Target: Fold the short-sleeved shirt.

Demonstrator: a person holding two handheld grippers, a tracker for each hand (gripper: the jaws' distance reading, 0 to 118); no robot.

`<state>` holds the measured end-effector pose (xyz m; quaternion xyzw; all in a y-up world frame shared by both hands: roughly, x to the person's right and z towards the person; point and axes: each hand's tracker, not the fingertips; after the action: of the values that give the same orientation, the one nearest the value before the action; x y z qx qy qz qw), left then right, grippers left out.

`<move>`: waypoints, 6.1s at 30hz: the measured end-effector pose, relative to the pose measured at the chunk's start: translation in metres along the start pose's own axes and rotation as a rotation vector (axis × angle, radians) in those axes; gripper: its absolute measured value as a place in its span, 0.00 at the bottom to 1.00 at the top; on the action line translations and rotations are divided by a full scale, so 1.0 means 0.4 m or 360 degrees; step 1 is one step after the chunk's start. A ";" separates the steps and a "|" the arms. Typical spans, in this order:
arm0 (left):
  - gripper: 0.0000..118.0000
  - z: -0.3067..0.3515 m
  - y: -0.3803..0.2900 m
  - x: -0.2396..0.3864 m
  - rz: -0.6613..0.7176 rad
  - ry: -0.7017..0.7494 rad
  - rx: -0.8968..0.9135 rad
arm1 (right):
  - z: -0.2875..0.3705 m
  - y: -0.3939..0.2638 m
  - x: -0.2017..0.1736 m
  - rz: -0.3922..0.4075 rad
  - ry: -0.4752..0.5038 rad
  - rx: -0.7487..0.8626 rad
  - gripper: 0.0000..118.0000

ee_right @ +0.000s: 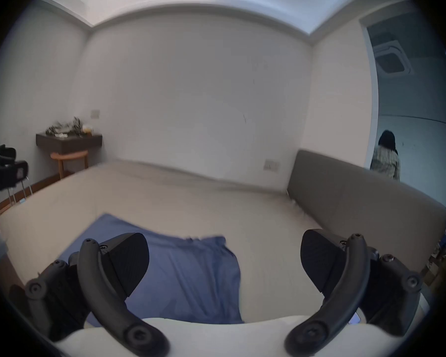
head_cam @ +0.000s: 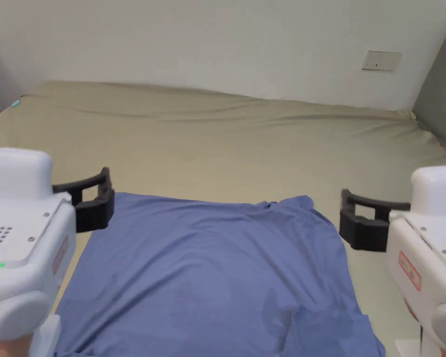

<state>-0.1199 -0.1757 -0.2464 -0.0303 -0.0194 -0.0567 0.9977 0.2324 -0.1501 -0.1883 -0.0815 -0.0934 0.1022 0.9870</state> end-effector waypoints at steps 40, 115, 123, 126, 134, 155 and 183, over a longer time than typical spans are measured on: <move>0.39 -0.064 -0.400 -0.082 -0.0100 -0.0061 -0.1005 | -0.029 -0.059 -0.153 0.0081 0.0187 -0.0100 0.00; 0.06 -0.214 -0.437 -0.162 0.0572 -0.0065 -0.1204 | -0.318 -0.514 0.176 -0.0572 0.0081 -0.1088 0.05; 0.06 -0.418 -0.499 -0.147 0.0571 -0.0038 -0.1331 | -0.535 -0.547 0.122 -0.0454 0.0026 -0.1239 0.05; 0.06 -0.472 -0.528 -0.127 0.0539 -0.0035 -0.1377 | -0.581 -0.583 0.103 -0.0423 -0.0014 -0.1343 0.05; 0.06 -0.545 -0.598 -0.101 0.0468 -0.0032 -0.1460 | -0.635 -0.658 0.090 -0.0415 -0.0074 -0.1420 0.05; 0.94 -0.250 -0.065 -0.060 0.0324 -0.0143 -0.0282 | -0.311 -0.097 0.072 -0.0085 -0.0058 -0.0150 0.99; 0.00 -0.203 -0.099 0.099 -0.0092 -0.0205 -0.0451 | -0.180 -0.072 -0.097 0.0135 0.0098 -0.0057 0.00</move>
<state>-0.0823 -0.2244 -0.3236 -0.1739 -0.0761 -0.0856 0.9781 0.2149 -0.1964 -0.2596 -0.1062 -0.0613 0.1399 0.9825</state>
